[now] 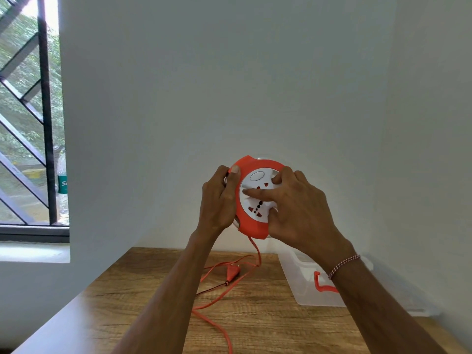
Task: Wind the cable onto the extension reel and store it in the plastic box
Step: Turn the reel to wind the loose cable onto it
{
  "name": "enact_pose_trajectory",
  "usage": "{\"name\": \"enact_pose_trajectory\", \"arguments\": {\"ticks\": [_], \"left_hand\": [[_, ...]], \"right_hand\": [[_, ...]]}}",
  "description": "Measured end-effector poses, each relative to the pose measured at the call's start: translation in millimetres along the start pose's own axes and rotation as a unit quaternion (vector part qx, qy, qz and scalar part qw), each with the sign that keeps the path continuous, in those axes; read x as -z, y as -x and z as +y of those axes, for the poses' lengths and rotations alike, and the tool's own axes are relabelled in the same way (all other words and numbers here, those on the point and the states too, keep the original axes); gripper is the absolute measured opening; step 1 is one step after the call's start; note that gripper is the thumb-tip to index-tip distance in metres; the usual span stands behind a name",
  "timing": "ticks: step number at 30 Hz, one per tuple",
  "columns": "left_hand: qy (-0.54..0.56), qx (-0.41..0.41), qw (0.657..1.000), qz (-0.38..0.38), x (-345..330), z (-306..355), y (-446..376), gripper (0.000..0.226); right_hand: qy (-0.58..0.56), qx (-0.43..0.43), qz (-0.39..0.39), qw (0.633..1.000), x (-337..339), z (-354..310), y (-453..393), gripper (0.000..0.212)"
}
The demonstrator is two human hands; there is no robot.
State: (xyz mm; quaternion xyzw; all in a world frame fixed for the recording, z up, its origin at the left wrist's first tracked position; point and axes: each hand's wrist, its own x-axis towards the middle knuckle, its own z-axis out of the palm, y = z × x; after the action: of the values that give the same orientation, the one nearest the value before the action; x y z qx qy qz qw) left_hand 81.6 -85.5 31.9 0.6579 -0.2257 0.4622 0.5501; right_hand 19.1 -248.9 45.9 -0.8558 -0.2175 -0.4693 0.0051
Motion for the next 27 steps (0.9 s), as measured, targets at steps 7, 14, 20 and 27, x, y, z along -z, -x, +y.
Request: {"name": "enact_pose_trajectory", "arguments": {"ticks": [7, 14, 20, 27], "left_hand": [[0.010, -0.005, 1.000, 0.000, 0.3, 5.4, -0.2, 0.025], [0.015, -0.001, 1.000, -0.004, 0.5, 6.4, 1.4, 0.020], [0.015, -0.002, 1.000, 0.008, 2.2, 6.8, 0.4, 0.019], [0.013, -0.005, 1.000, 0.008, 1.0, 5.0, 0.8, 0.019]], "right_hand": [[-0.063, -0.107, 0.069, 0.990, 2.9, -4.2, -4.7, 0.075], [-0.068, -0.052, 0.052, 0.995, 9.7, 2.9, -5.5, 0.051], [-0.098, 0.014, -0.011, 0.995, 10.6, 6.8, -7.8, 0.030], [-0.005, 0.017, -0.077, 0.997, 9.1, -4.6, -5.3, 0.062]]}}
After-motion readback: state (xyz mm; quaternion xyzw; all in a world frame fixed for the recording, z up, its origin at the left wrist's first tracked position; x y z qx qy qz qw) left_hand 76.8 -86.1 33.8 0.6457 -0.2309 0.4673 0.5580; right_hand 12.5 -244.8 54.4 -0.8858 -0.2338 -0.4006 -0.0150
